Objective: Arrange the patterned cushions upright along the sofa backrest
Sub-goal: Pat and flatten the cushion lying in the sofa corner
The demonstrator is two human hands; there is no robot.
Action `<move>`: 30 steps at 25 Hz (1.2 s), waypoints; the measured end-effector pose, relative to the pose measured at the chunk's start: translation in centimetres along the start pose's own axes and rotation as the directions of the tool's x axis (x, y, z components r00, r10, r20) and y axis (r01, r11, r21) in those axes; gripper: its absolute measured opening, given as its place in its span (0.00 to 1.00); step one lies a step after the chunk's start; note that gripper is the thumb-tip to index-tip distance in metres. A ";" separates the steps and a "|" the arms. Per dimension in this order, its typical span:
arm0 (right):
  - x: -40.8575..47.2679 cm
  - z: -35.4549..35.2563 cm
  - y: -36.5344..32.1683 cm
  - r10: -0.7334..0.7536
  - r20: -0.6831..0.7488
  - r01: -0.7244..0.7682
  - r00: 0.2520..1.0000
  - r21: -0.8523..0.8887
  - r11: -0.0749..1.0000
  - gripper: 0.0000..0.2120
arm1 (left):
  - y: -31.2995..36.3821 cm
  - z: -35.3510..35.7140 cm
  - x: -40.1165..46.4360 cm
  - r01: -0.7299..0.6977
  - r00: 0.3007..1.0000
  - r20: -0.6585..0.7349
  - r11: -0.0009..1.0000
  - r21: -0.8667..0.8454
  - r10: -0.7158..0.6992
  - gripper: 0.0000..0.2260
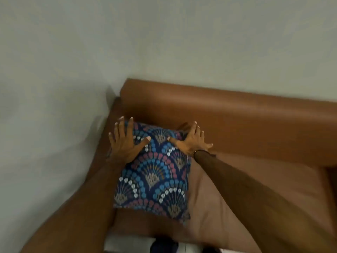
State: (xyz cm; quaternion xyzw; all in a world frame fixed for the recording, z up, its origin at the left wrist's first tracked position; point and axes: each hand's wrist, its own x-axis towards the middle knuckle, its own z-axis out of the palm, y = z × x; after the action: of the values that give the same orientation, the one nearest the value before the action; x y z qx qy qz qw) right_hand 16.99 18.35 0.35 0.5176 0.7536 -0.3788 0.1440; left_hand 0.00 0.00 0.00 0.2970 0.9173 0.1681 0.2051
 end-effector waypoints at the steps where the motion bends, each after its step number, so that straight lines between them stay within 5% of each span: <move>1: 0.3 2.1 1.3 0.063 0.078 -0.069 0.995 0.071 0.995 0.66 | -1.2 1.6 -0.4 0.042 0.999 0.016 0.999 0.003 -0.042 0.51; 4: -0.7 7.0 4.2 0.135 0.250 -0.256 0.959 0.550 0.795 0.53 | -3.6 2.6 -2.5 0.258 0.965 -0.023 0.960 -0.111 -0.262 0.54; 7: -1.8 8.3 4.2 0.051 0.344 -0.283 0.937 0.668 0.688 0.44 | -3.6 0.7 -2.8 0.471 0.876 0.069 0.812 -0.346 -0.478 0.62; 9: -2.3 6.9 4.5 0.018 0.377 -0.290 0.926 0.680 0.673 0.41 | -1.7 -0.9 -2.8 0.478 0.865 0.086 0.762 -0.437 -0.494 0.64; 13: -3.0 0.7 10.0 -0.053 0.326 -0.227 0.944 0.758 0.612 0.32 | 5.5 -0.4 -3.8 0.345 0.917 0.033 0.750 -0.564 -0.397 0.59; 17: -3.1 -8.6 20.2 0.045 0.199 -0.191 0.979 0.821 0.538 0.19 | 16.6 5.1 -4.8 0.297 0.950 0.117 0.718 -0.629 -0.290 0.53; 21: -0.8 -18.9 35.1 0.157 -0.001 -0.071 0.988 0.889 0.452 0.32 | 31.2 15.9 -6.1 0.301 0.950 0.269 0.675 -0.674 -0.155 0.57; 30: 7.4 -32.9 64.0 0.206 -0.206 -0.006 0.957 0.694 0.720 0.38 | 51.7 43.1 -8.0 0.181 0.940 0.316 0.598 -0.781 0.129 0.43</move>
State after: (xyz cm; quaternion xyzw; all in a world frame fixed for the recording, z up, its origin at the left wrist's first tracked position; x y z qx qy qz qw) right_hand 76.51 58.34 -9.12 0.6230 0.5407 -0.5478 -0.1394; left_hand 51.05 42.85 -12.59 0.1842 0.6983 0.5040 0.4739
